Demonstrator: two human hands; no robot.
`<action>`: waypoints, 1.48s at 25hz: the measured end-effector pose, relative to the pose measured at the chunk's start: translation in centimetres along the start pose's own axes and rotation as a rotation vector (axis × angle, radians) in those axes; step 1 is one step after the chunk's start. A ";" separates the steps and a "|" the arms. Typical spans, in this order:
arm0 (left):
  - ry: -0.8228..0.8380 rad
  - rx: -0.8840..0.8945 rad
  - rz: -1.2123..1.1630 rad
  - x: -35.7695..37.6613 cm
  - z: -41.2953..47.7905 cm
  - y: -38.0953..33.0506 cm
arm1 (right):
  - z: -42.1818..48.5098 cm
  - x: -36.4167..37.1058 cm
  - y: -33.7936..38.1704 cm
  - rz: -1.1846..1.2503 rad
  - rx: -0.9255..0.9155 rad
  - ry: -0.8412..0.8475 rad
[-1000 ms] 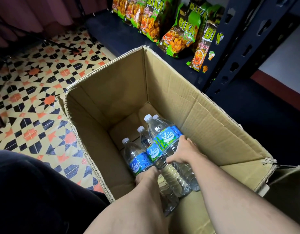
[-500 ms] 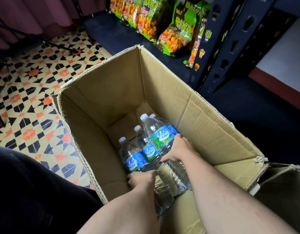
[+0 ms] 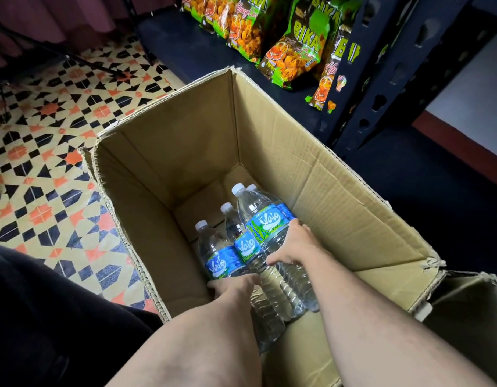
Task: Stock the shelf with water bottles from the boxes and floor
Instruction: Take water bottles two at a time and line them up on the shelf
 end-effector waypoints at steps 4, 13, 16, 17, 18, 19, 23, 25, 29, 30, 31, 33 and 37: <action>-0.012 0.050 -0.009 -0.9 -0.1 -0.2 | -0.3 -0.3 0.0 0.013 0.003 -0.041; -0.084 0.101 -0.361 -0.1 1.4 -3.5 | -3.8 -4.6 1.3 0.102 0.027 -0.113; -0.040 0.171 -0.475 -3.4 -6.3 -5.8 | -6.9 -7.7 1.6 0.161 -0.024 -0.185; -0.084 0.216 -0.452 -5.0 -8.7 -6.3 | -8.3 -8.9 1.7 0.165 -0.048 -0.218; -0.130 0.268 -0.424 -6.2 -10.3 -6.6 | -9.7 -9.9 1.7 0.170 -0.069 -0.248; -0.164 0.345 -0.385 -7.1 -11.8 -7.3 | -11.1 -10.9 1.8 0.181 -0.086 -0.278; -0.145 0.770 -0.307 -10.9 -19.0 -9.6 | -17.6 -15.3 2.6 0.296 -0.160 -0.451; -0.122 0.942 -0.354 -13.2 -22.9 -10.2 | -21.5 -18.0 2.8 0.385 -0.200 -0.576; -0.017 1.263 -0.496 -17.4 -31.6 -10.9 | -29.4 -22.3 1.3 0.566 -0.306 -0.825; 0.020 1.342 -0.526 -18.1 -34.0 -11.0 | -31.4 -23.1 0.8 0.601 -0.337 -0.887; 0.056 1.418 -0.554 -18.8 -36.4 -10.9 | -33.3 -24.0 0.1 0.634 -0.363 -0.948; 0.101 1.580 -0.584 -19.5 -41.3 -10.6 | -37.5 -26.0 -1.6 0.686 -0.406 -1.060; 0.144 1.834 -0.540 -18.1 -50.0 -9.4 | -44.1 -29.6 -6.5 0.767 -0.434 -1.231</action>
Point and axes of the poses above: each hand's wrist, its own z-axis towards the middle knuckle, its own x-axis out of the palm, y = z × x, the point moved 8 cm from there along z, towards the middle knuckle, and after that the axes turned 2 degrees about x, right-handed, at the moved point
